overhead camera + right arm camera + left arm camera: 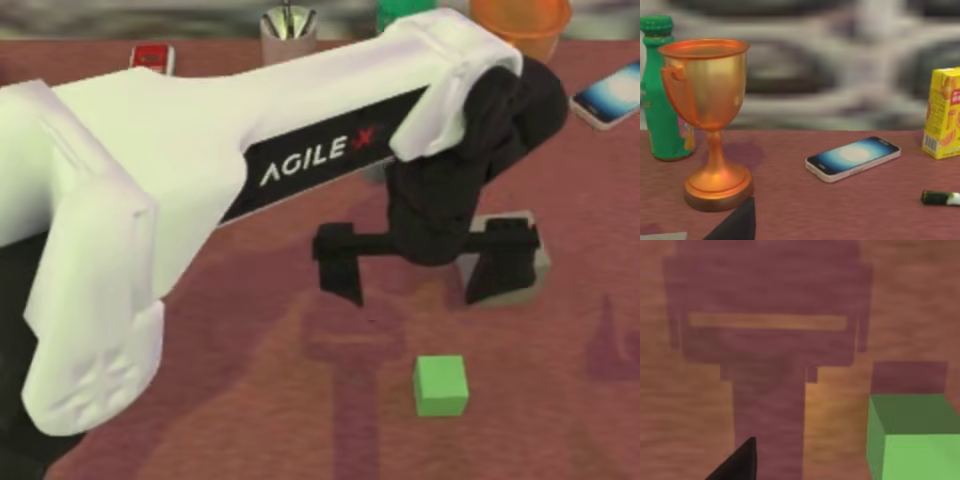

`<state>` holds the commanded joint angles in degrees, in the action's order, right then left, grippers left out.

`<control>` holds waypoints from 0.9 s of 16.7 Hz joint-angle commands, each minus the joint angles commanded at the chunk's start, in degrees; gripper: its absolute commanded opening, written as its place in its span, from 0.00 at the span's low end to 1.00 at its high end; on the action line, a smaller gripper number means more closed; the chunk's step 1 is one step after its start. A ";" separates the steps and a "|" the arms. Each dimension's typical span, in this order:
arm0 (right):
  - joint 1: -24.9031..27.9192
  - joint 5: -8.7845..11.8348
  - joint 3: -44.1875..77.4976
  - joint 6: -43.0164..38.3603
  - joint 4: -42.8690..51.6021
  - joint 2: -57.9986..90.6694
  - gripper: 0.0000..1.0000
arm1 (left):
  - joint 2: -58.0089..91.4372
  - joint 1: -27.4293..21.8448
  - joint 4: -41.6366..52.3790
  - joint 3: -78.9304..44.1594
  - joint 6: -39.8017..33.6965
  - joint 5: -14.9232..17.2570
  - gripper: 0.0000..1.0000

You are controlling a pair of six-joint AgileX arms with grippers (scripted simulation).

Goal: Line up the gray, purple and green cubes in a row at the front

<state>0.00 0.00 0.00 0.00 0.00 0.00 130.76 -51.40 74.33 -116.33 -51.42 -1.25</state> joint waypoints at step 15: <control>0.00 0.00 0.00 0.00 0.00 0.00 1.00 | 1.28 37.15 -0.30 0.26 44.82 1.48 1.00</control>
<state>0.00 0.00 0.00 0.00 0.00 0.00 132.04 -14.26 74.03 -116.08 -6.60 0.24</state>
